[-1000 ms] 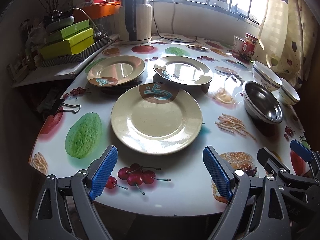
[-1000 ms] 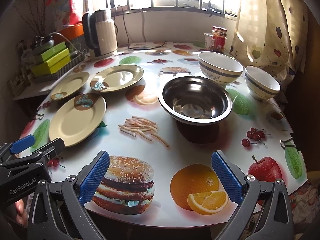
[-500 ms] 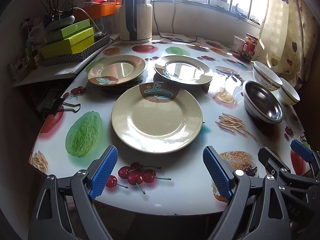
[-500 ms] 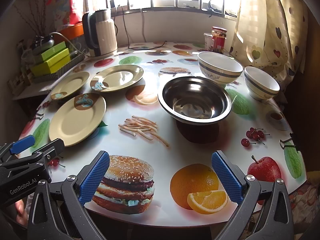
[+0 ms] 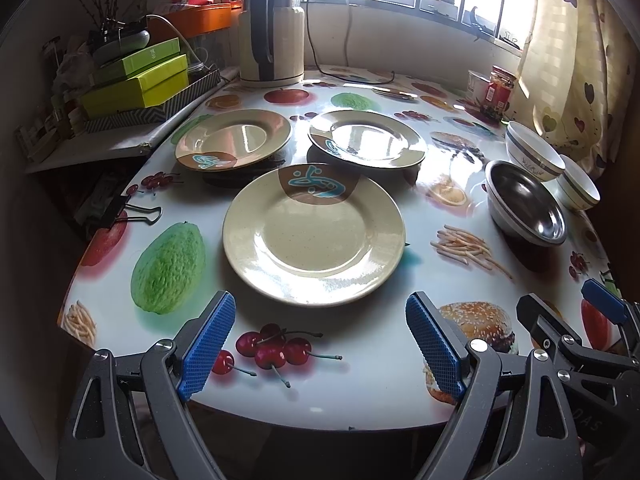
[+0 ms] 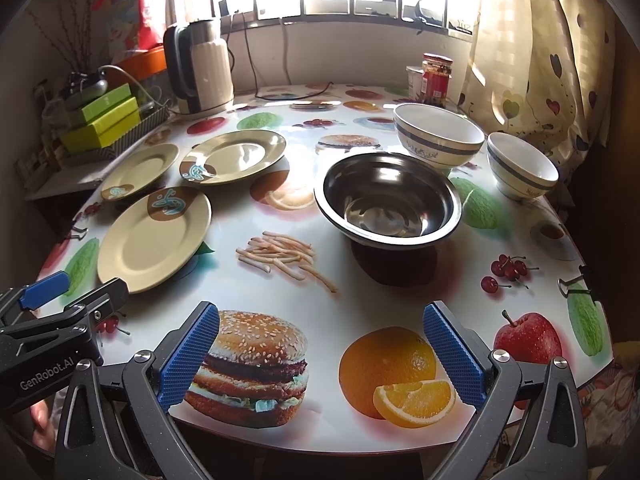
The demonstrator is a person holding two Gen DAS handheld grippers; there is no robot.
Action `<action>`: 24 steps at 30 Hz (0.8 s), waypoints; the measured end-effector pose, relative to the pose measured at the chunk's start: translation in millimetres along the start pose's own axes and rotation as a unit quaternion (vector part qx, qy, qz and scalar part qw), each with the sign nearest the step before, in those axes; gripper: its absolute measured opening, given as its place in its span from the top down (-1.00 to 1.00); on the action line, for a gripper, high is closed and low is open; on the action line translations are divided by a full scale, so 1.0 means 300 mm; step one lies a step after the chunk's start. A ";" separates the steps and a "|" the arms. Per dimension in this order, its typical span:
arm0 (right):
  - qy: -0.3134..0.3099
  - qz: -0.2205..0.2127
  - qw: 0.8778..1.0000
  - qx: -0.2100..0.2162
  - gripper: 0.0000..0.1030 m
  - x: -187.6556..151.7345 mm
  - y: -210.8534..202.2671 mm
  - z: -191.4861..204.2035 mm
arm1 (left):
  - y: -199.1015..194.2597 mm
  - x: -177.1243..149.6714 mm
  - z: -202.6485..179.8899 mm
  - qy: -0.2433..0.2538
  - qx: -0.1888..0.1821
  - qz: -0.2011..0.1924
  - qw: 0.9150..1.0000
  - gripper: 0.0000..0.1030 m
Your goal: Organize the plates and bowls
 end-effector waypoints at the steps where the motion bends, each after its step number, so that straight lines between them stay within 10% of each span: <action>1: 0.000 0.000 1.000 0.000 -1.00 0.000 0.000 0.000 | -0.002 -0.001 0.000 0.000 0.000 0.000 1.000 -0.70; 24: -0.002 -0.002 1.000 0.000 -1.00 0.002 0.002 0.000 | 0.007 0.016 0.004 0.000 -0.001 -0.004 1.000 -0.70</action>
Point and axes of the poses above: each gripper's, at about its wrist camera, not at the fingertips, and y roughly the way its jaws point, z to its left, x to its top, the point moved 1 cm from there along y, roughly the way its jaws point, and after that the axes turned 12 degrees about -z, right-handed, at the moved point
